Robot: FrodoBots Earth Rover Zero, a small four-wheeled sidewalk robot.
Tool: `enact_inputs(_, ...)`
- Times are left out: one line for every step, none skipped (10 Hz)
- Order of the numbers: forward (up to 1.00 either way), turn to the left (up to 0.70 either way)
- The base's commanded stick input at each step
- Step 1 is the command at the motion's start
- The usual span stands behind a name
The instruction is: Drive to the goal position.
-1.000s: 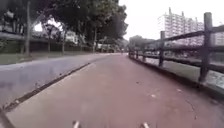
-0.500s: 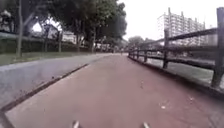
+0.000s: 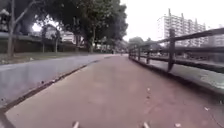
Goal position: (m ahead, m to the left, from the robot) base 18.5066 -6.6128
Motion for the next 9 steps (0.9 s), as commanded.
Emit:
enact_inputs(0.70, 0.00)
enact_inputs(0.70, 0.00)
enact_inputs(0.70, 0.00)
enact_inputs(0.70, 0.00)
enact_inputs(0.70, 0.00)
enact_inputs(0.70, 0.00)
enact_inputs(0.70, 0.00)
enact_inputs(0.70, 0.00)
enact_inputs(0.70, 0.00)
